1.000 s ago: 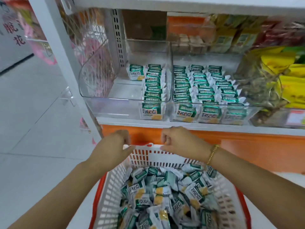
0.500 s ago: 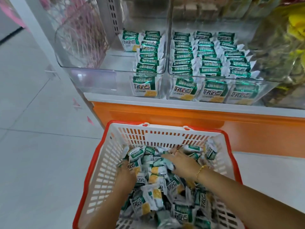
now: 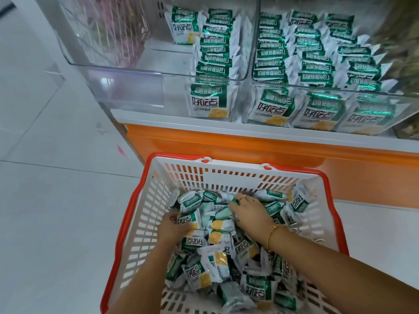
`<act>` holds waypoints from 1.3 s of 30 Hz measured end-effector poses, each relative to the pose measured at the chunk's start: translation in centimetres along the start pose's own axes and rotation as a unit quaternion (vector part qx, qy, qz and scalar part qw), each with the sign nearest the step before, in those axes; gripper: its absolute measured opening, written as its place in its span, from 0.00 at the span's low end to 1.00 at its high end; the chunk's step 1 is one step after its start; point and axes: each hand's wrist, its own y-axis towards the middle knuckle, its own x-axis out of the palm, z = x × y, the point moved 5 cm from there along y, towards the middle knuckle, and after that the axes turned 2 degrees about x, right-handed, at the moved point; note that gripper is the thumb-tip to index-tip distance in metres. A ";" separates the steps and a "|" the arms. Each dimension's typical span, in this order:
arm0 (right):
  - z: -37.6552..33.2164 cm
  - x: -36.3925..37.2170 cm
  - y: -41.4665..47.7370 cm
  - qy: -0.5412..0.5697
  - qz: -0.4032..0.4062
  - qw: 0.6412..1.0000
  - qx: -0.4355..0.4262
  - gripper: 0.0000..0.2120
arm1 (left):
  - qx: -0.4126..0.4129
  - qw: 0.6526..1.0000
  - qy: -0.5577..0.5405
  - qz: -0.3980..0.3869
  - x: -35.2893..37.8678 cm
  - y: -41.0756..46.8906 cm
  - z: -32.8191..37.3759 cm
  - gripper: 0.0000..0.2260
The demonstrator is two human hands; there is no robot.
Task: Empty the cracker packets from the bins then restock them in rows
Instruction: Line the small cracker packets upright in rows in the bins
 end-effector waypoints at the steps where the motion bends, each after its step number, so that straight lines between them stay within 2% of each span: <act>1: 0.2 -0.3 0.0 0.007 0.010 1.000 0.005 0.20 | -0.004 1.000 -0.003 0.004 0.0 -0.2 0.2 0.32; 5: 1.2 -1.4 -0.4 0.074 -0.015 0.996 0.053 0.15 | -0.008 1.000 -0.017 0.000 0.1 -0.9 0.4 0.30; 8: 2.9 -2.4 -0.7 0.219 -0.018 0.966 0.135 0.12 | -0.001 1.000 -0.010 -0.017 0.1 -1.8 1.0 0.32; 10: 3.9 -3.8 -0.9 0.324 -0.015 0.929 0.175 0.10 | 0.017 0.999 0.022 -0.035 0.3 -2.3 1.5 0.32; 12: 4.8 -5.6 -1.3 0.429 -0.041 0.882 0.190 0.08 | 0.048 0.997 0.044 -0.051 0.3 -3.0 2.4 0.26; 14: 5.0 -7.3 -2.1 0.543 -0.090 0.815 0.181 0.08 | 0.074 0.995 0.039 -0.058 -0.1 -4.0 3.5 0.19; 17: 4.5 -9.0 -3.3 0.650 -0.143 0.735 0.133 0.09 | 0.128 0.991 0.027 -0.044 -1.0 -5.5 5.6 0.21; 19: 4.0 -9.8 -3.7 0.714 -0.151 0.675 0.110 0.10 | 0.131 0.991 -0.029 -0.027 -1.7 -6.3 6.9 0.22; 21: 3.0 -10.9 -4.0 0.766 -0.155 0.619 0.074 0.09 | 0.099 0.987 -0.124 -0.034 -2.2 -7.1 7.9 0.20; 25: -0.1 -13.6 -5.3 0.813 -0.120 0.569 0.033 0.10 | 0.063 0.946 -0.298 -0.113 -2.0 -9.6 10.2 0.21; 29: -3.2 -15.1 -6.4 0.821 -0.050 0.568 0.016 0.10 | 0.108 0.916 -0.364 -0.126 -2.6 -13.3 12.7 0.12; 33: -4.4 -17.1 -7.5 0.801 0.044 0.597 0.021 0.10 | 0.151 0.901 -0.390 -0.119 -4.0 -16.6 14.9 0.13; 35: -4.9 -18.4 -8.1 0.756 0.074 0.650 0.015 0.11 | 0.182 0.901 -0.378 -0.112 -5.0 -17.8 15.9 0.14; 38: -5.4 -20.7 -8.8 0.677 0.107 0.729 0.005 0.13 | 0.236 0.920 -0.296 -0.099 -6.7 -19.0 17.6 0.30; 39: -5.5 -21.7 -9.0 0.636 0.120 0.762 -0.012 0.14 | 0.250 0.925 -0.269 -0.095 -7.4 -19.5 18.4 0.31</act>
